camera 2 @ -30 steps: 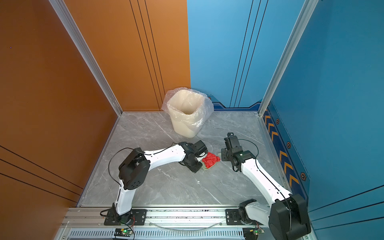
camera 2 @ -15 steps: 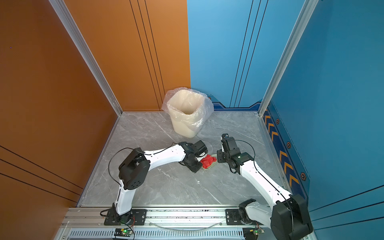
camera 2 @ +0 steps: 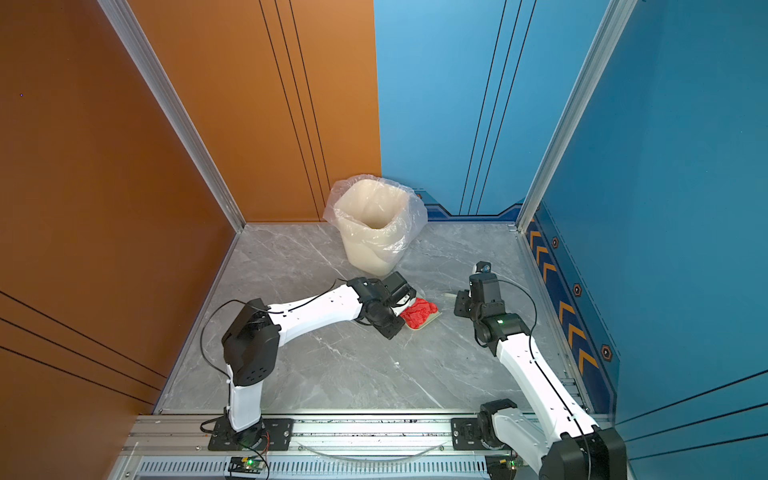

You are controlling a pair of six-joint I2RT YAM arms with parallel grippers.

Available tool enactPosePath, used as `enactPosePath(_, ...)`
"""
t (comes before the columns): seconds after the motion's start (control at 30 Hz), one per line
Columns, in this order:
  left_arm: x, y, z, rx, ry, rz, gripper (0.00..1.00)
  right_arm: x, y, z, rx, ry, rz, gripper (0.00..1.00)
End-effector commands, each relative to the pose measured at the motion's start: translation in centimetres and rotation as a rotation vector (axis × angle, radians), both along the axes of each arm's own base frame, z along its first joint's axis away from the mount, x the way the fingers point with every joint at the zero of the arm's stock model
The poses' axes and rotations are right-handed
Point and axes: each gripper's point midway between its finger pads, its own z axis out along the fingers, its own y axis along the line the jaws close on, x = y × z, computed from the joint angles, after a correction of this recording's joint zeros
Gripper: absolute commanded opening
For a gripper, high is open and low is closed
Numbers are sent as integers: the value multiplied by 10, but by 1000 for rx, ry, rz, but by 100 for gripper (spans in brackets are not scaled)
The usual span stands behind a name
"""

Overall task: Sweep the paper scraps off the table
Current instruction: 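Lift the loaded dustpan toward the bin while the right brush draws back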

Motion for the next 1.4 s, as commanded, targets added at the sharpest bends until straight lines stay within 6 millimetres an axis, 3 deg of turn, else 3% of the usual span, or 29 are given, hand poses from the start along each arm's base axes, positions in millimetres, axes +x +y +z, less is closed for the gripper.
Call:
enactPosePath(0.0, 0, 2, 39, -18, -39, -26, 0, 2, -5, -1, 61, -5, -43, 0)
enactPosePath(0.33, 2, 8, 91, -37, -37, -76, 0, 1, -21, -9, 65, 20, -87, 0)
enactPosePath(0.73, 25, 23, 143, -38, -90, -107, 0, -4, -22, -16, 61, 34, -78, 0)
enactPosePath(1.37, 94, 79, 217, -137, -231, 73, 0, -5, -21, -23, 68, 46, -77, 0)
